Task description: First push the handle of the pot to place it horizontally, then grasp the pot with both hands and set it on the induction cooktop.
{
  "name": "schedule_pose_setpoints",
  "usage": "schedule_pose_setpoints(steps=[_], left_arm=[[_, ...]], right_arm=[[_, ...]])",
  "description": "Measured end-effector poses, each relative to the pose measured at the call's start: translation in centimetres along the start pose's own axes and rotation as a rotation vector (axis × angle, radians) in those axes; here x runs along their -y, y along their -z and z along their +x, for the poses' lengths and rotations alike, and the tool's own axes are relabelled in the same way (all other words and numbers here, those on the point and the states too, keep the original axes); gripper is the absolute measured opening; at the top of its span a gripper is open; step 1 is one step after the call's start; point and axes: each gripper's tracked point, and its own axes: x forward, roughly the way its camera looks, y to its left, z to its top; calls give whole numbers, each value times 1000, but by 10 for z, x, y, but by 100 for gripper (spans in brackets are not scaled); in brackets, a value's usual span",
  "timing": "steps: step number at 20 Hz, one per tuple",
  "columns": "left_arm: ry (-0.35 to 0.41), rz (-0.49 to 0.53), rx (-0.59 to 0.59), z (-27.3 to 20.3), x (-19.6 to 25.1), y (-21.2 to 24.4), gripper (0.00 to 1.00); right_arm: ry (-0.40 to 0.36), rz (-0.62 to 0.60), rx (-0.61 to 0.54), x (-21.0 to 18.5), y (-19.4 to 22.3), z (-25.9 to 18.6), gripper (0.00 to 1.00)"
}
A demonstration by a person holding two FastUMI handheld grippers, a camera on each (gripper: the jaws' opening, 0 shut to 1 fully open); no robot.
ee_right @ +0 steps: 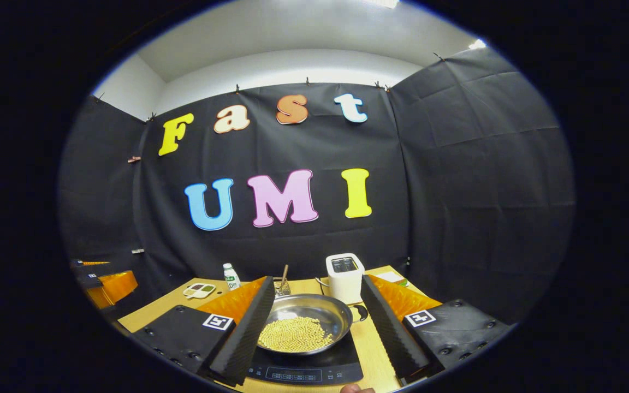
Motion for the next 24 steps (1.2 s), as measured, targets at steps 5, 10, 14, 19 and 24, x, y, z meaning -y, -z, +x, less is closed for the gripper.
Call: schedule_pose_setpoints(steps=[5, 10, 14, 19, 24], left_arm=[[-57, -70, -9, -17, -16, 9, 95], [-23, -124, -63, -18, -11, 25, 95], [-15, -106, -73, -17, -12, 28, 95], [-7, -119, -88, -17, -8, 33, 95], [22, -128, -136, -18, 3, 45, 95]], right_arm=[[-56, 27, -28, -28, 23, -27, 98], [-37, 34, -66, -24, 36, -29, 98], [-19, -68, -90, -14, 48, -34, 98], [-45, -71, -55, -19, 46, -43, 98], [-44, -85, 1, -17, 36, -46, 98]])
